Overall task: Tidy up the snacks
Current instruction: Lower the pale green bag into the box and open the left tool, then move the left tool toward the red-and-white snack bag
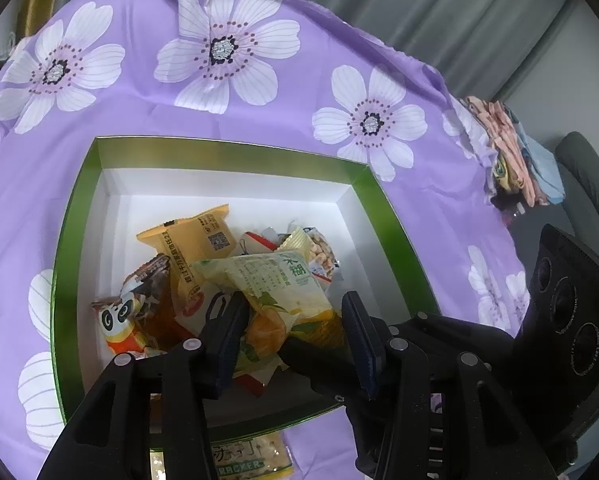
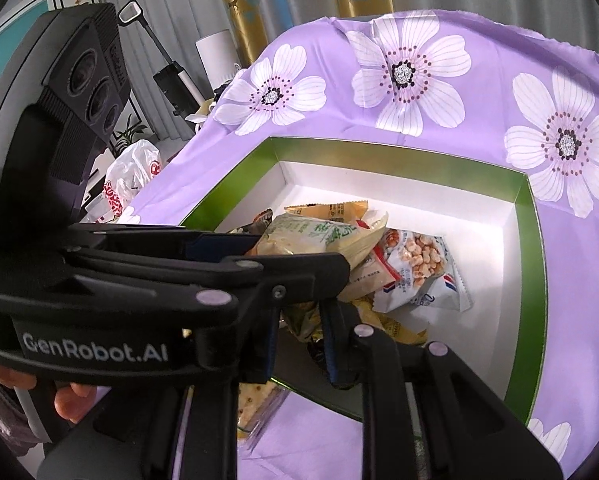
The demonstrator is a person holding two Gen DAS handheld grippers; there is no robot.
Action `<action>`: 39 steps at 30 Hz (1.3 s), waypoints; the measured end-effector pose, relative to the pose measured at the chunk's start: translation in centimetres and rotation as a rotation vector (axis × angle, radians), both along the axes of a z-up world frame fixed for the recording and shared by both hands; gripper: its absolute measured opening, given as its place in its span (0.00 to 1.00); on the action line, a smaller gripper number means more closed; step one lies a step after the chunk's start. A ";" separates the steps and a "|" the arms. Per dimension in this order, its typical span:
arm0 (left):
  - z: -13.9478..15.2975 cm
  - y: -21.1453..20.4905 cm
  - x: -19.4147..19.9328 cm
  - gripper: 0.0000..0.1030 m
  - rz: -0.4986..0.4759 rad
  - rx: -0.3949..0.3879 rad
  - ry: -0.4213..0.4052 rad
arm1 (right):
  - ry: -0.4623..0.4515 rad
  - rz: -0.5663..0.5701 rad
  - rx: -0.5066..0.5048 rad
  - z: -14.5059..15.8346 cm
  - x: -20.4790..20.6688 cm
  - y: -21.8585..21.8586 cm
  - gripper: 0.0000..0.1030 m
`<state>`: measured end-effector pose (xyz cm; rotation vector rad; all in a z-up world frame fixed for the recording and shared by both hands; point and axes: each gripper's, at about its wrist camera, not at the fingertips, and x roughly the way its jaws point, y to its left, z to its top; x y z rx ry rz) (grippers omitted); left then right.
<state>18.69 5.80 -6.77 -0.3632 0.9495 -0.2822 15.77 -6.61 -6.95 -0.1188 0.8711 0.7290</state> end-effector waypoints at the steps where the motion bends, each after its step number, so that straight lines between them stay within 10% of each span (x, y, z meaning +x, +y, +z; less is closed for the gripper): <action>1: 0.0 -0.1 0.0 0.47 0.003 0.010 0.003 | 0.002 0.000 -0.003 0.0 0.0 0.1 0.21; 9: 1.0 0.6 -1.1 0.48 0.080 0.083 -0.002 | -0.027 -0.033 0.031 1.3 -1.6 -0.8 0.47; 13: 2.4 0.9 -2.6 0.75 0.115 0.122 -0.047 | -0.053 -0.058 0.044 2.4 -3.0 -1.9 0.52; 21: 4.8 0.7 -6.7 0.86 0.170 0.228 -0.112 | -0.101 -0.100 0.075 4.9 -7.1 -4.5 0.75; 39: 6.0 -1.2 -15.9 0.94 0.204 0.266 -0.092 | -0.147 -0.170 0.091 7.9 -15.5 -9.9 0.87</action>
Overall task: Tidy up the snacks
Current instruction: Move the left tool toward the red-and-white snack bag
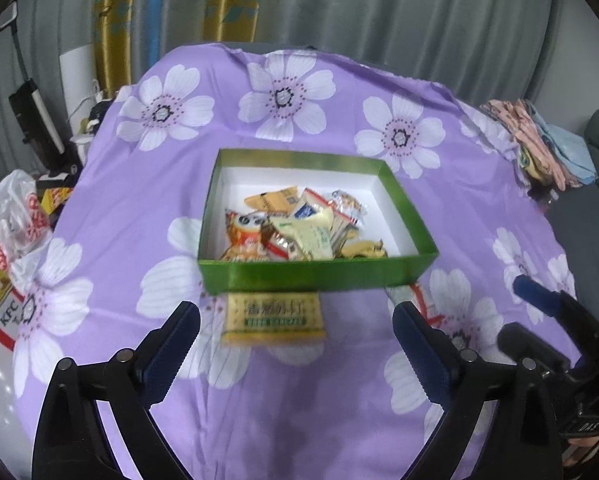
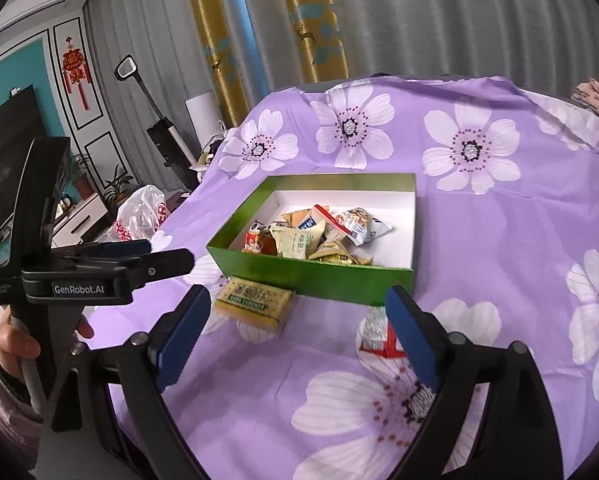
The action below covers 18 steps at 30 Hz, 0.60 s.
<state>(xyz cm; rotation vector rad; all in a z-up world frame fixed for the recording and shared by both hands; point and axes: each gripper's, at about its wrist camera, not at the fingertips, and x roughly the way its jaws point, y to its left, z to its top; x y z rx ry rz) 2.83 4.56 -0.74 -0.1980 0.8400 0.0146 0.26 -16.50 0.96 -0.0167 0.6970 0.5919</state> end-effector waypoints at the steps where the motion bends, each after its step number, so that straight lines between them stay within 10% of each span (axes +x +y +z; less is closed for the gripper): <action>1: 0.0 -0.1 -0.4 0.94 0.001 0.000 0.006 | 0.000 -0.001 -0.001 0.0 -0.3 -0.2 0.87; 18: -2.0 -1.7 -4.2 0.94 -0.047 -0.088 0.095 | 0.072 -0.038 -0.033 -2.5 -3.4 -2.0 0.88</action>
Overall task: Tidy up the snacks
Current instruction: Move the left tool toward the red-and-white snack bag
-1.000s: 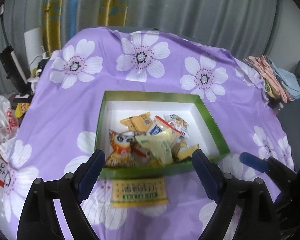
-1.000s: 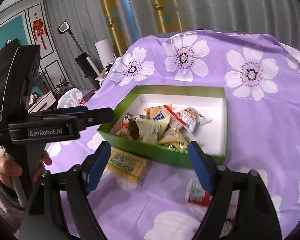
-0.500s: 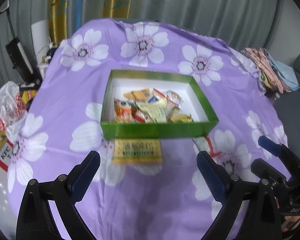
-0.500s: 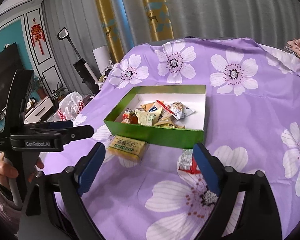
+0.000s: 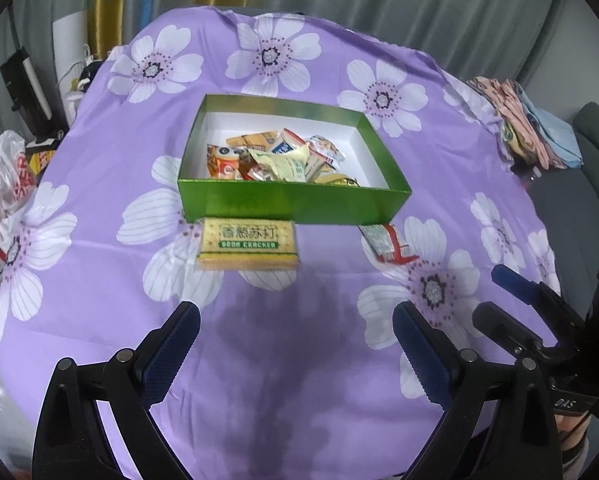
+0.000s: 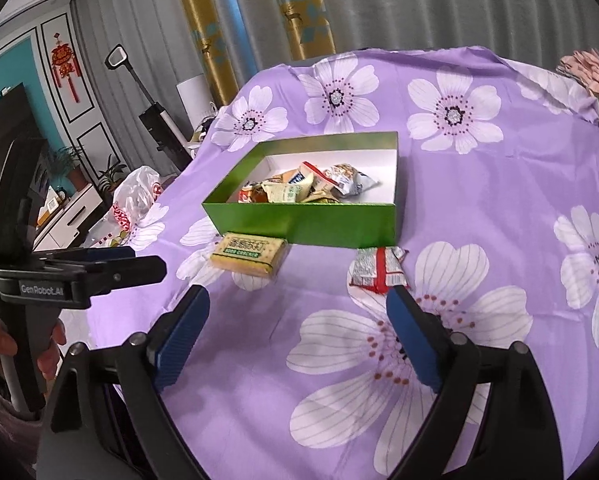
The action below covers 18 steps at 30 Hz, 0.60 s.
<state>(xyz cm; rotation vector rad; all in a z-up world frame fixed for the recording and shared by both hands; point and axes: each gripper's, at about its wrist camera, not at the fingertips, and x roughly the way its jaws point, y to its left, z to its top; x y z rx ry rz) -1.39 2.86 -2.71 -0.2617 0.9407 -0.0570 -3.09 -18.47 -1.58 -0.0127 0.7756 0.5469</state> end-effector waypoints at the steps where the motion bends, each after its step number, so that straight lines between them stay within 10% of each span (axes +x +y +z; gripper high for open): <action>1: -0.1 0.0 0.0 0.94 -0.001 -0.006 0.003 | 0.002 -0.004 -0.004 -0.1 0.0 -0.1 0.88; 18: -3.4 -3.2 1.0 0.94 -0.063 -0.013 0.079 | 0.048 -0.055 -0.040 -3.2 1.1 -2.6 0.88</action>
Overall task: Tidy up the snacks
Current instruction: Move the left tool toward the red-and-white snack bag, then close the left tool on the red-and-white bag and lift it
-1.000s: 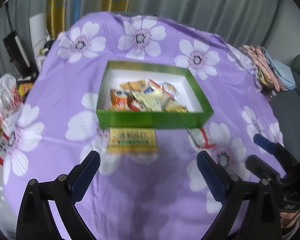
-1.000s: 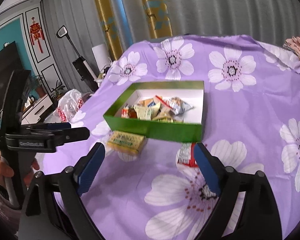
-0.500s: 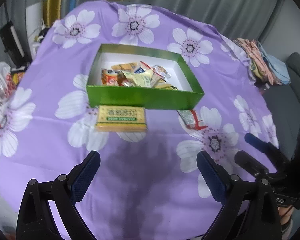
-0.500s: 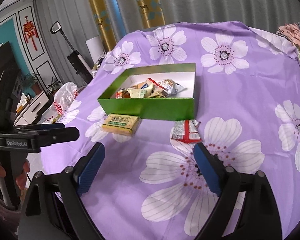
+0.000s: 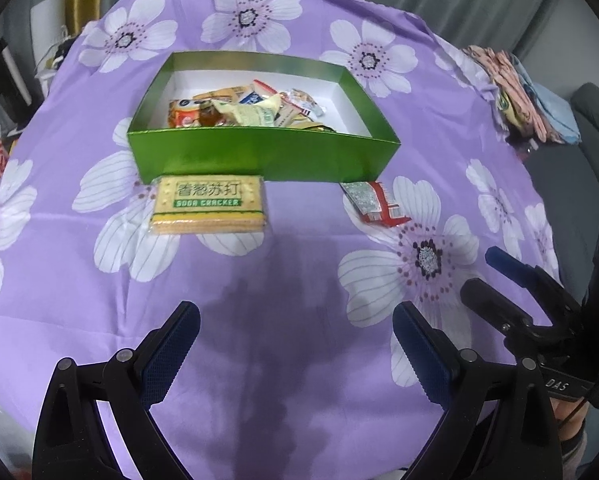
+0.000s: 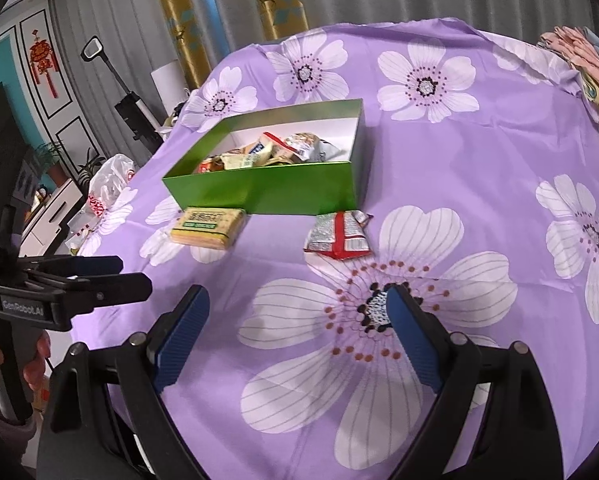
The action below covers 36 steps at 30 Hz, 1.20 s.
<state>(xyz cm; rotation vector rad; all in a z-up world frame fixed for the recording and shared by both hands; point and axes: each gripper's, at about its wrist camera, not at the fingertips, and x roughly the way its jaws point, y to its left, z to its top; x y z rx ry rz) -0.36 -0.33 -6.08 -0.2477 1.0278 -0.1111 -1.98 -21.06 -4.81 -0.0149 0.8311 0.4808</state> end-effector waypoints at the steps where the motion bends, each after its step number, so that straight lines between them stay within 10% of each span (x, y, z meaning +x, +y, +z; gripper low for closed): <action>1: 0.0 -0.2 0.2 0.94 -0.004 0.005 -0.003 | 0.003 -0.005 0.003 -0.2 0.2 -0.2 0.88; 16: -1.1 -2.6 3.2 0.94 -0.073 -0.025 -0.008 | 0.048 -0.056 0.045 -2.2 2.8 -2.8 0.82; 36: -3.1 -4.8 10.2 0.94 -0.102 -0.195 0.010 | 0.074 0.033 -0.020 -4.7 8.6 -0.8 0.48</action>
